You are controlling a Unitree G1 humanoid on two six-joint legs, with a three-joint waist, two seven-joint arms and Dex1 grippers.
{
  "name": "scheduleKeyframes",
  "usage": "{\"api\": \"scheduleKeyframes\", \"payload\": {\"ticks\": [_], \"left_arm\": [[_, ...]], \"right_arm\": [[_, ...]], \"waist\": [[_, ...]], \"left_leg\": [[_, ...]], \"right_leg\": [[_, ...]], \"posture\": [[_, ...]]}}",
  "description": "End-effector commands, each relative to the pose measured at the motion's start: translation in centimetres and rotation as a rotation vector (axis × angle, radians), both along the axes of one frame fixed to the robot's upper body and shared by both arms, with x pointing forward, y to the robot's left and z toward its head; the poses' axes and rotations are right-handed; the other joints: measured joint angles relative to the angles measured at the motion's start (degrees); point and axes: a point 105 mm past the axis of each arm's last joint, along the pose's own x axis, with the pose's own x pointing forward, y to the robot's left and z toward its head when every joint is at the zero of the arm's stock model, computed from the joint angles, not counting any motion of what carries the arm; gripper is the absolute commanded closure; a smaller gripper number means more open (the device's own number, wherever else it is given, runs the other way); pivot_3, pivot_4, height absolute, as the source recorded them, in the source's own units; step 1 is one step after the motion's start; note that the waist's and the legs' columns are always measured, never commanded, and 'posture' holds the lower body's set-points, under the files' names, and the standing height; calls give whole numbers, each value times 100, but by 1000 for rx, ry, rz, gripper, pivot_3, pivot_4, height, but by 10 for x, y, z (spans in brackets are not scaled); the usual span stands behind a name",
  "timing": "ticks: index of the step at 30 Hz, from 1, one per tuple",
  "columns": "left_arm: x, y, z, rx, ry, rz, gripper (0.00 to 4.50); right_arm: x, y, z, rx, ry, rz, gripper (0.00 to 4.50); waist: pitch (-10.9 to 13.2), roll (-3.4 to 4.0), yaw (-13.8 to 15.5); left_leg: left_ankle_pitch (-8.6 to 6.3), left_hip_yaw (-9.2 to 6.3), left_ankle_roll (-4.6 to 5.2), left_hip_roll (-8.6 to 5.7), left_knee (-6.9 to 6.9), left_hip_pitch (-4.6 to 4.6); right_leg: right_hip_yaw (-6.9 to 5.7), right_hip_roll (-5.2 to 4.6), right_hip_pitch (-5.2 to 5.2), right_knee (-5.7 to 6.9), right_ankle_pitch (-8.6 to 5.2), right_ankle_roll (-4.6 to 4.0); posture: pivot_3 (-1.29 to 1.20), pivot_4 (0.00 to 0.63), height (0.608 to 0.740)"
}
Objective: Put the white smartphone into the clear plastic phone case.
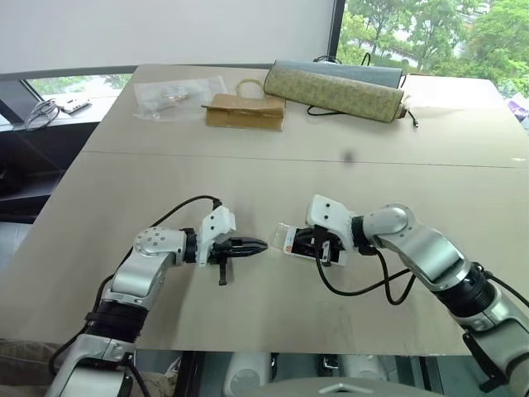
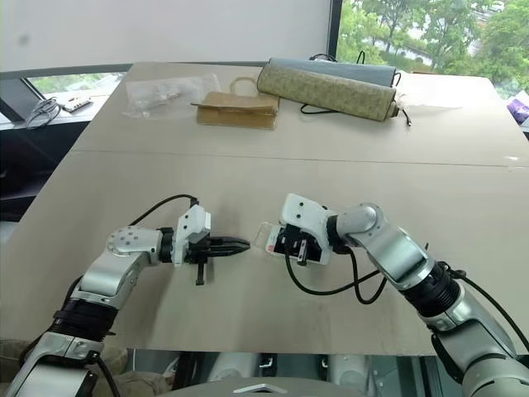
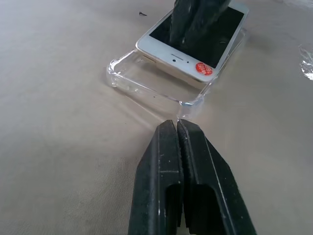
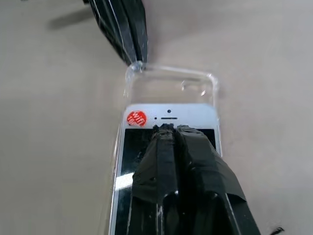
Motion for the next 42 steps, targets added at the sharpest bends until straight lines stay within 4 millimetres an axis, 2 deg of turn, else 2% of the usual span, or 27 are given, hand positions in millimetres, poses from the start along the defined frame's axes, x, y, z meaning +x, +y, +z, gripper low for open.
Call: {"api": "scheduleKeyframes", "payload": {"ticks": [1,14,20,22,28,31,34,37,39,42], "left_arm": [[3,2,-3,13,-13,31,4418],[2,-2,-4,14,-16,39,4418],[1,-8,-3,4,-14,34,4418],[1,-10,-3,-2,-11,28,4418],[2,-14,-3,-5,-9,23,4418],[2,-14,-2,-5,-10,23,4418],[2,-15,-2,-8,-10,22,4418],[2,-17,-2,-10,-12,21,4418],[1,-19,-1,-12,-12,19,4418],[0,-21,-1,-15,-13,16,4418]], "right_arm": [[-1,-3,-14,-84,43,-3,4500],[-4,-10,-65,-224,230,-52,4500],[-7,-9,-67,-209,246,-58,4500],[-12,-5,-62,-175,250,-25,4500],[1,2,-28,-62,162,-9,4500],[0,5,-18,-32,151,15,4500],[-5,8,-17,-31,178,38,4500],[-9,8,-27,-63,173,55,4500],[0,10,-16,-10,120,34,4500],[15,2,22,104,38,-28,4500]], "waist": [[-1,1,1],[-89,14,-12],[-150,28,-11],[-160,30,-10],[-159,40,1],[-156,44,4],[-154,46,0],[-153,48,-2],[-152,48,0],[-143,57,6]], "left_leg": [[0,-2,0,0,1,2],[-2,6,1,2,-10,75],[-2,5,0,3,-13,86],[-2,5,0,2,-13,86],[-3,5,2,-1,-17,78],[-4,4,4,-3,-17,73],[-6,5,7,-4,-17,64],[-9,5,11,-5,-18,53],[-9,5,12,-6,-19,41],[-9,-7,14,-8,-11,13]], "right_leg": [[-2,0,3,0,0,0],[8,-28,58,1,-3,-2],[5,-36,63,1,-13,-18],[5,-39,63,1,-13,-19],[3,-51,60,-6,-13,-21],[-1,-57,57,-6,-13,-22],[-2,-62,49,-7,-13,-22],[-2,-63,42,-9,-13,-22],[-6,-66,32,-10,-13,-22],[-23,-70,19,-16,-12,-21]], "posture": [[0,150,740],[0,150,740],[0,150,740],[0,150,740],[0,150,740],[0,150,740],[0,150,740],[0,150,740],[0,150,740],[0,150,740]]}}
